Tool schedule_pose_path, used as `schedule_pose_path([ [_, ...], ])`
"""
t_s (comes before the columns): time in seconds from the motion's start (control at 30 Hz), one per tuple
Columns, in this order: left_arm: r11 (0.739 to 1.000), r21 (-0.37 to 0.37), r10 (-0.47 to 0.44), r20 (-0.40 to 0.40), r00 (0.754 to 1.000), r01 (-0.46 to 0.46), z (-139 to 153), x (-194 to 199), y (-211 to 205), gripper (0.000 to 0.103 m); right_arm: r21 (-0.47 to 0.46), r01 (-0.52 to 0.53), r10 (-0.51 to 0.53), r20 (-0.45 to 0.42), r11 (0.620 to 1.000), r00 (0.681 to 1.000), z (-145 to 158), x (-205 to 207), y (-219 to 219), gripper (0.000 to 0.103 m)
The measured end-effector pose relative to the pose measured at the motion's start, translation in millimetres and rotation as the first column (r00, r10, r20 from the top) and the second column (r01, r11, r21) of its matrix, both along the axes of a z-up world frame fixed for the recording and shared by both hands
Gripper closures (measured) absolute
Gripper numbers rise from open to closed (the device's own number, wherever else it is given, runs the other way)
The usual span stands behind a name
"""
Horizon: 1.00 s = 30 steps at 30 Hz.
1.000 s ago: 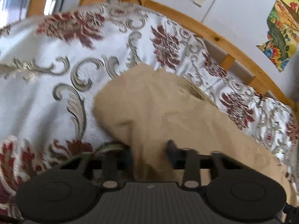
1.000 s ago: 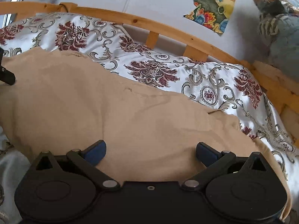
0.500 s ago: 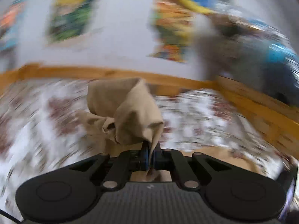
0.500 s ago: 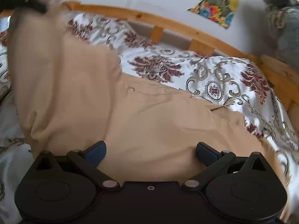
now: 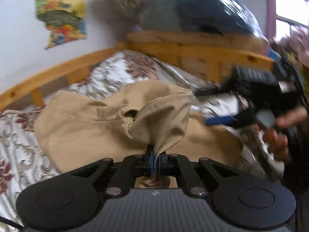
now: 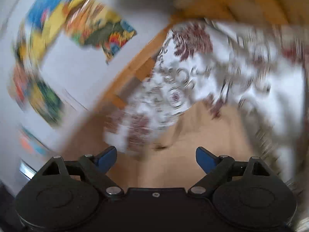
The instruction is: Fold large clothes
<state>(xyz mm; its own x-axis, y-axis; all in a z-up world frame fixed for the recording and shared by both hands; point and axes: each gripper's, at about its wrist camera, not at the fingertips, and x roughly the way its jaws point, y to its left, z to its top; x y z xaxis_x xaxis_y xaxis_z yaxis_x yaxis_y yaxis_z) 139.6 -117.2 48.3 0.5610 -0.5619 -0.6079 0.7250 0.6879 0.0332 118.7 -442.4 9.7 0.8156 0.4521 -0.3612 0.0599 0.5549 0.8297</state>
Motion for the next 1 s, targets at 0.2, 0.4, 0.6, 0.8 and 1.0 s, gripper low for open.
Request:
schedule_pose_path([
  [0.2,0.966,0.129,-0.221,-0.033,0.975,0.223,-27,-31,-25,0.100,0.085,-0.138,0.136,0.036,0.987,0.990,1,17,8,0.013],
  [0.4,0.930,0.193,-0.312,-0.034,0.949,0.313,-49,-55,-36,0.100,-0.082,-0.165,0.161,-0.049,0.983,0.986,1,26,23,0.015],
  [0.6,0.948,0.139,-0.281,-0.065,0.958,0.288,-60,-52,-29,0.099,-0.170,-0.220,0.203,-0.116,0.961,0.972,-23,41,41,0.030],
  [0.8,0.961,0.107,-0.247,-0.074,0.966,0.254,-64,-55,-20,0.099,-0.324,-0.260,0.220,-0.156,0.910,0.963,-25,45,58,0.073],
  [1.0,0.975,0.080,-0.206,-0.056,0.977,0.210,-61,-59,-16,0.099,-0.392,-0.241,0.219,-0.102,0.888,0.970,-18,36,64,0.094],
])
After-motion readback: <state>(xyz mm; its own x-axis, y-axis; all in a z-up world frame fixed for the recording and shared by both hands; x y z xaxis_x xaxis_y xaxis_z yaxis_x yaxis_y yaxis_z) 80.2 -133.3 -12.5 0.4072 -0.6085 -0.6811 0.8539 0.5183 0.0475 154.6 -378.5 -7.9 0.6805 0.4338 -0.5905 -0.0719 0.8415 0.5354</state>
